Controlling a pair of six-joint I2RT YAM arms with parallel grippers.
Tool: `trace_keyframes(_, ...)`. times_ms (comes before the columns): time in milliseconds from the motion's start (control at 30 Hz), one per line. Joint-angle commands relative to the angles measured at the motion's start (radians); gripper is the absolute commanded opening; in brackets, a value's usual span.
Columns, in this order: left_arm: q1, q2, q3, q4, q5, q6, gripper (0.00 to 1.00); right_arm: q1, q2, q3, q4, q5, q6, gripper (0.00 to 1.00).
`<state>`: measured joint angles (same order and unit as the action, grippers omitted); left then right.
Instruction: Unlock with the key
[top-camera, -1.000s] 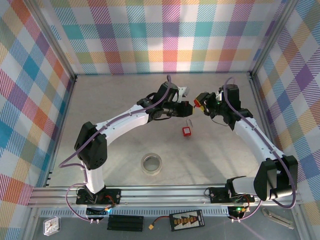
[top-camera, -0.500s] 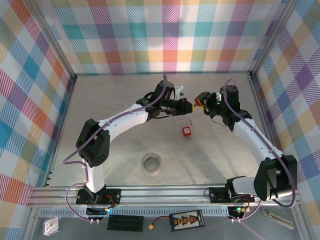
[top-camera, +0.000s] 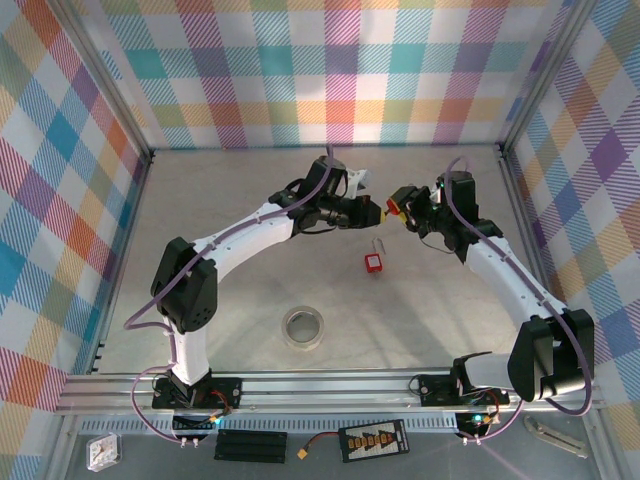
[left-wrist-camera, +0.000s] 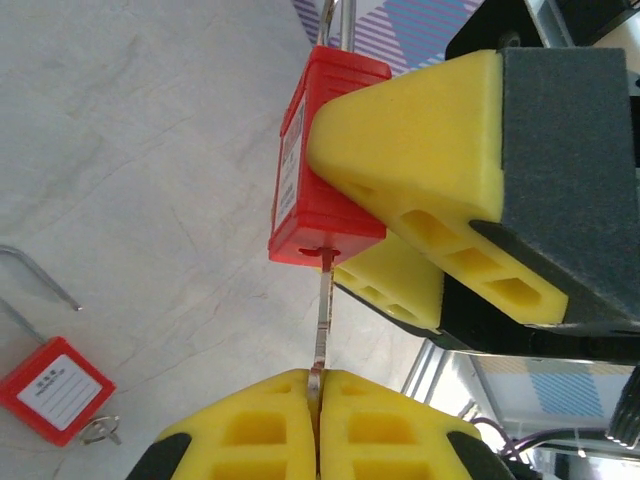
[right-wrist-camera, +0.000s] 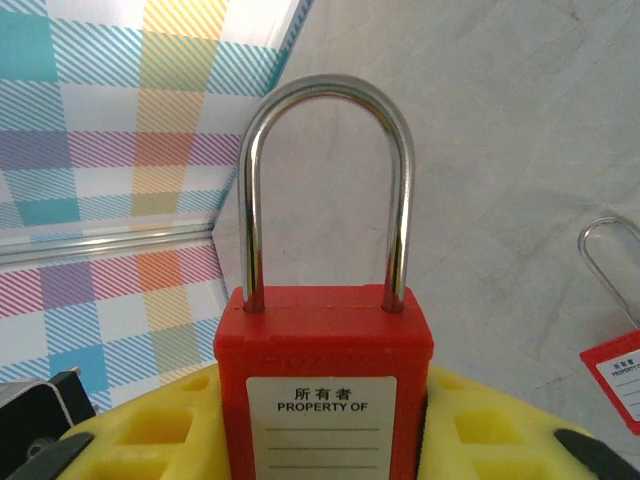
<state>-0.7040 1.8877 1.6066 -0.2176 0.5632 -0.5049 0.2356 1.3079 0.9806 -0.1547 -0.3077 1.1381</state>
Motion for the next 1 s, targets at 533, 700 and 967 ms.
trace_keyframes(533, -0.036, 0.016, -0.002, 0.360, -0.307, 0.069, 0.00, 0.092, 0.011, -0.073, 0.020, -0.343, 0.160, 0.00)
trace_keyframes(700, -0.067, 0.000, -0.115, 0.468, -0.339, 0.066, 0.00, 0.093, 0.011, -0.088, 0.058, -0.367, 0.198, 0.00)
trace_keyframes(967, -0.095, -0.027, -0.225, 0.601, -0.373, 0.087, 0.00, 0.089, 0.019, -0.120, 0.133, -0.407, 0.252, 0.00)
